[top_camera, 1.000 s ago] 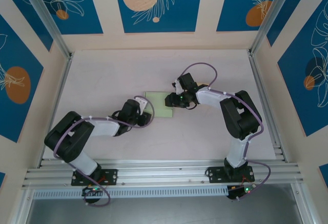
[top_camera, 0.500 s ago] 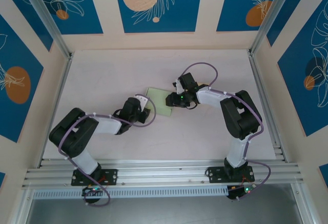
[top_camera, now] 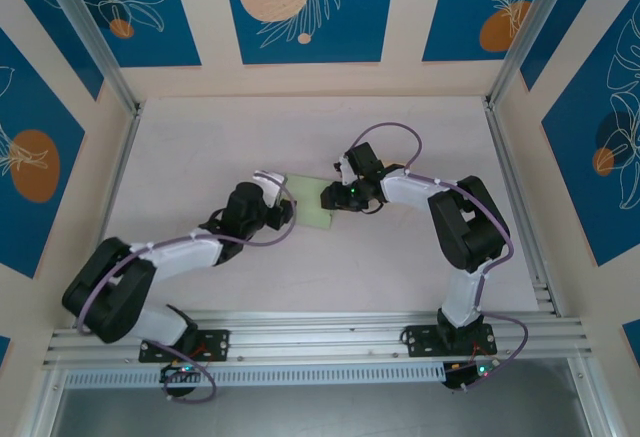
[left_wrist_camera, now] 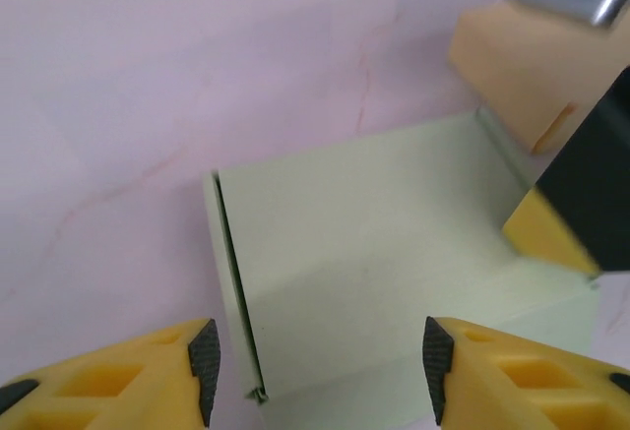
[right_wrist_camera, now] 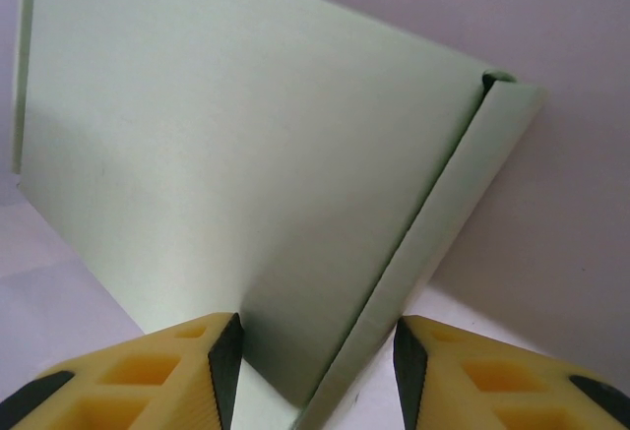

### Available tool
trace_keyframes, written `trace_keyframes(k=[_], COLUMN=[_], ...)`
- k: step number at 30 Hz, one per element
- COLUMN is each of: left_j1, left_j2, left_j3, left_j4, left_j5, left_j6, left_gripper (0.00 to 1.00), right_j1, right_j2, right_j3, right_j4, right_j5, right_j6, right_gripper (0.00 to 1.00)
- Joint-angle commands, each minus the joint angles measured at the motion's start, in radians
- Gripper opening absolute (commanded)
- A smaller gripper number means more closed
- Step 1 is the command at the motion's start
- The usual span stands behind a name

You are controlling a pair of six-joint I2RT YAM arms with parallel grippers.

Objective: Fold the paper box

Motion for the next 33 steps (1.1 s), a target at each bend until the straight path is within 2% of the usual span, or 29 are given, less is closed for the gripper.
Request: trace_keyframes(k=[1,3,6,12,15,19,21,23,27,30,33], left_j1=[0.009,0.036,0.097,0.247,0.253,0.253,0.252,0.244,0.202,0.183,0.178], left_j2=[-0.053,-0.076,-0.083,0.033,0.168,0.363,0.462,0.558,0.743,0.875,0.982], left_j3=[0.010,0.035,0.108,0.386,0.565,0.755,0.844,0.941,1.159,1.331,1.477], left_j4=[-0.089,-0.156,-0.297,-0.458,-0.534,-0.572,-0.577,-0.613,-0.740,-0.836,-0.931], left_j5=[0.048,0.115,0.219,0.264,0.339,0.425,0.470,0.504,0.497,0.496,0.493], left_j6=[0.044,0.129,0.273,0.301,0.311,0.255,0.214,0.184,0.205,0.201,0.192], left_gripper=[0.61,0.65,0.80,0.76,0.73,0.65,0.61,0.56,0.52,0.50,0.47], right_j1=[0.006,0.006,0.008,0.011,0.012,0.023,0.041,0.074,0.219,0.344,0.427], right_j2=[-0.003,-0.007,-0.019,-0.076,-0.102,-0.153,-0.191,-0.228,-0.301,-0.308,-0.260], right_j3=[0.017,0.018,0.018,0.008,-0.002,-0.024,-0.039,-0.060,-0.109,-0.120,-0.096], right_j4=[-0.056,-0.060,-0.067,-0.072,-0.069,-0.082,-0.107,-0.134,-0.181,-0.195,-0.206], right_j5=[-0.020,-0.027,-0.035,-0.027,-0.013,0.016,0.061,0.114,0.283,0.379,0.420], right_j6=[-0.016,-0.018,-0.027,-0.044,-0.047,-0.034,-0.006,0.036,0.151,0.252,0.315], right_gripper=[0.47,0.48,0.50,0.68,0.76,0.78,0.74,0.66,0.50,0.45,0.44])
